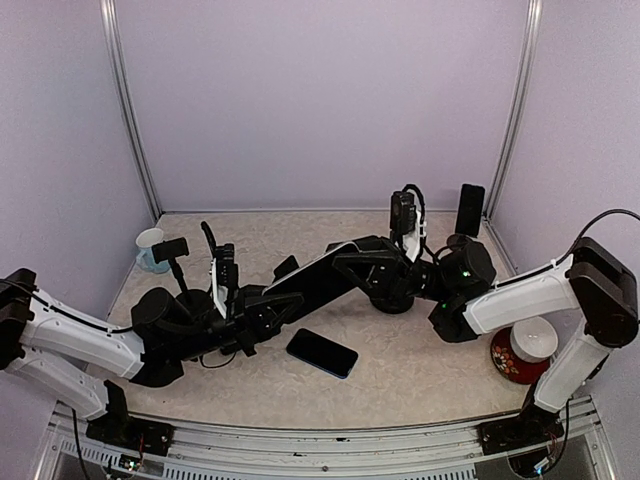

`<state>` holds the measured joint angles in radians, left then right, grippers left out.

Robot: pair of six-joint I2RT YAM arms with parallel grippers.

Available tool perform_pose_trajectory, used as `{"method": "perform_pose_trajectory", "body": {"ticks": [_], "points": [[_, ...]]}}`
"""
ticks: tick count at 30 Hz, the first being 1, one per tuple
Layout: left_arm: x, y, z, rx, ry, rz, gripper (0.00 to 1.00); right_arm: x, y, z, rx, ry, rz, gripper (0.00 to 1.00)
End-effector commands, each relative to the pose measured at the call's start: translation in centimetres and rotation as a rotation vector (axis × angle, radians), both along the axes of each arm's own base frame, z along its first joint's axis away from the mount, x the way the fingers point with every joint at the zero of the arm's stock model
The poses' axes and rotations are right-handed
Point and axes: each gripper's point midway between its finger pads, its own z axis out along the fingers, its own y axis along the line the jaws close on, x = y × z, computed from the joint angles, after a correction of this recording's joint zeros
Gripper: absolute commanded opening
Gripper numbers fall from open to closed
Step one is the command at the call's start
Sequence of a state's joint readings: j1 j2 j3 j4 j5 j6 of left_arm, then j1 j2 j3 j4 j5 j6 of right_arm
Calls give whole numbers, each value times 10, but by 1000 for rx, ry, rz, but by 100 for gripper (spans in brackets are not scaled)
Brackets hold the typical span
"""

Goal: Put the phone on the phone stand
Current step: Pass from the left arm to the right

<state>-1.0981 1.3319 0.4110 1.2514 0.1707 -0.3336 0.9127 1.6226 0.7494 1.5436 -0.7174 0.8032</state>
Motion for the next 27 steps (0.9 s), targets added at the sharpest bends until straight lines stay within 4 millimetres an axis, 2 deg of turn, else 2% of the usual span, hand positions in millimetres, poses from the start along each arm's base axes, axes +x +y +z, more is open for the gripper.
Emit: {"method": "perform_pose_trajectory", "body": {"ticks": [1,7,9,11,18,21,25,27], "points": [[6,3,26,-84,-32,44,0,-8,-7,19,76,-64,15,19],[4,0,23,-74,-31,35,6,-7,-11,27,102,-70,-6,0],[3,-1,22,-71,-30,31,12,-6,-11,30,108,-72,-12,0],[2,-1,22,-68,-31,29,22,-6,-10,30,98,-74,-12,0],[0,11,23,-46,-37,58,72,7,-11,27,-23,-109,-112,0],[1,16,25,-33,-45,79,84,18,-10,23,-112,-136,-196,0],[3,20,25,-13,-46,108,97,26,-23,27,-170,-191,-303,0],[6,20,24,2,-48,122,99,34,-27,25,-217,-208,-357,0]]}}
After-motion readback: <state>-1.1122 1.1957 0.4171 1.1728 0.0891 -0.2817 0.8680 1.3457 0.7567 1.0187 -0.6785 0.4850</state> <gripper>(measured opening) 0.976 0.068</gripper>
